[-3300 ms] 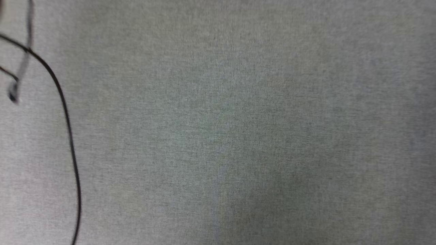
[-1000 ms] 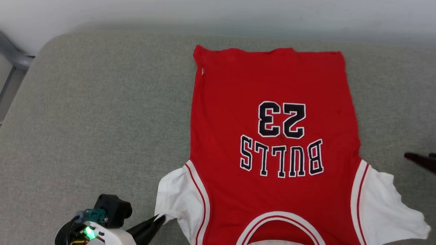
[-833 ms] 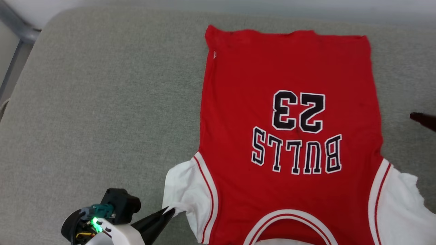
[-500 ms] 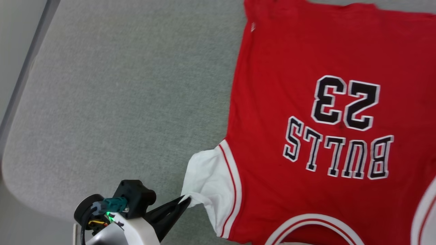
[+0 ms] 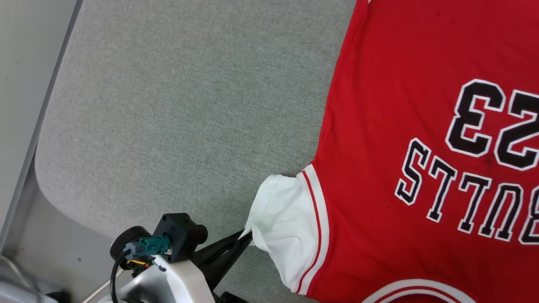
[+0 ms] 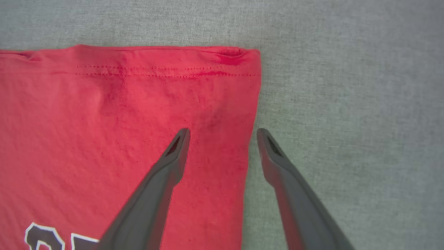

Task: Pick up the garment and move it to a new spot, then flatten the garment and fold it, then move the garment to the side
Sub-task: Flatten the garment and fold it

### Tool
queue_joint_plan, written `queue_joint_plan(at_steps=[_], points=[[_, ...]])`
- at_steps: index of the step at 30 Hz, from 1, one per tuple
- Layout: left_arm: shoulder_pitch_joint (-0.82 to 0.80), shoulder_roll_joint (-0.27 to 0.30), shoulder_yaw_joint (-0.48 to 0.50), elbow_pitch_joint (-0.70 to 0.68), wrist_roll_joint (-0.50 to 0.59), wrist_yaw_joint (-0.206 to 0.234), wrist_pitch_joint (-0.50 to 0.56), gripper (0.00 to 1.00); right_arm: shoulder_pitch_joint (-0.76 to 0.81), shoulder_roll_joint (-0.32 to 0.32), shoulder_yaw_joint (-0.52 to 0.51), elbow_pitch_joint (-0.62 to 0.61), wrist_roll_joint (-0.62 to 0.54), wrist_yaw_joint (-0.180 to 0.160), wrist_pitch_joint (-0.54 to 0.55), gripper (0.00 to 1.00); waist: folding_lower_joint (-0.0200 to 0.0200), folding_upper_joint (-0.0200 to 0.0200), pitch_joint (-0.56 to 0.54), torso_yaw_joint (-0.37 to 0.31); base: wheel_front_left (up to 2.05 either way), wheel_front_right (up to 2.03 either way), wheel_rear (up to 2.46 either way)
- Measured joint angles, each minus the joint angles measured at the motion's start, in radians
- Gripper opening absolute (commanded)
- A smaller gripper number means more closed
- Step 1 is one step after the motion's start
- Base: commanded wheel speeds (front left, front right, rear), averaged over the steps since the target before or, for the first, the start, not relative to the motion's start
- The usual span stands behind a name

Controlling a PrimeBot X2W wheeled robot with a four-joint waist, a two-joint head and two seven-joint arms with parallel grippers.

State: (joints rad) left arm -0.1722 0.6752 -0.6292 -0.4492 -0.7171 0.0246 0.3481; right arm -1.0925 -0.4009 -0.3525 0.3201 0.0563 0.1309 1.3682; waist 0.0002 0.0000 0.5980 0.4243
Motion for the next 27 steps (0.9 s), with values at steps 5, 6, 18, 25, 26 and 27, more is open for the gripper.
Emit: queue_joint_plan(at_steps=[5, 6, 18, 25, 26, 27], points=[[-0.014, -0.019, -0.007, 0.027, 0.000, -0.016, -0.014, 0.00, -0.011, 0.003, 0.016, 0.020, -0.030, 0.000, -0.009, 1.00, 0.0000, 0.0000, 0.029, 0.025, 0.00, 0.00, 0.00], [-0.017, -0.021, -0.008, 0.031, 0.000, -0.016, -0.017, 0.00, -0.012, 0.003, 0.018, 0.020, -0.029, 0.000, -0.013, 1.00, -0.0001, 0.0000, 0.033, 0.029, 0.00, 0.00, 0.00], [-0.033, -0.040, -0.014, 0.069, 0.000, -0.024, -0.034, 0.00, 0.030, -0.027, 0.062, 0.038, -0.002, 0.000, -0.016, 0.00, -0.0002, 0.0000, 0.028, 0.035, 0.00, 0.00, 0.00], [-0.034, -0.031, -0.006, 0.081, 0.000, -0.013, -0.034, 0.00, 0.086, -0.030, 0.058, 0.061, 0.016, 0.000, -0.058, 0.00, -0.0001, 0.0000, -0.016, 0.009, 0.00, 0.00, 0.00], [-0.033, -0.028, -0.005, 0.082, 0.000, -0.011, -0.033, 0.00, 0.100, -0.031, 0.060, 0.066, 0.018, 0.000, -0.066, 0.00, -0.0002, 0.0000, -0.026, 0.003, 0.00, 0.00, 0.00], [-0.033, -0.025, -0.003, 0.082, 0.000, -0.006, -0.033, 0.00, 0.116, -0.031, 0.061, 0.069, 0.025, 0.000, -0.070, 0.00, -0.0002, 0.0000, -0.038, -0.003, 0.00, 0.00, 0.00]])
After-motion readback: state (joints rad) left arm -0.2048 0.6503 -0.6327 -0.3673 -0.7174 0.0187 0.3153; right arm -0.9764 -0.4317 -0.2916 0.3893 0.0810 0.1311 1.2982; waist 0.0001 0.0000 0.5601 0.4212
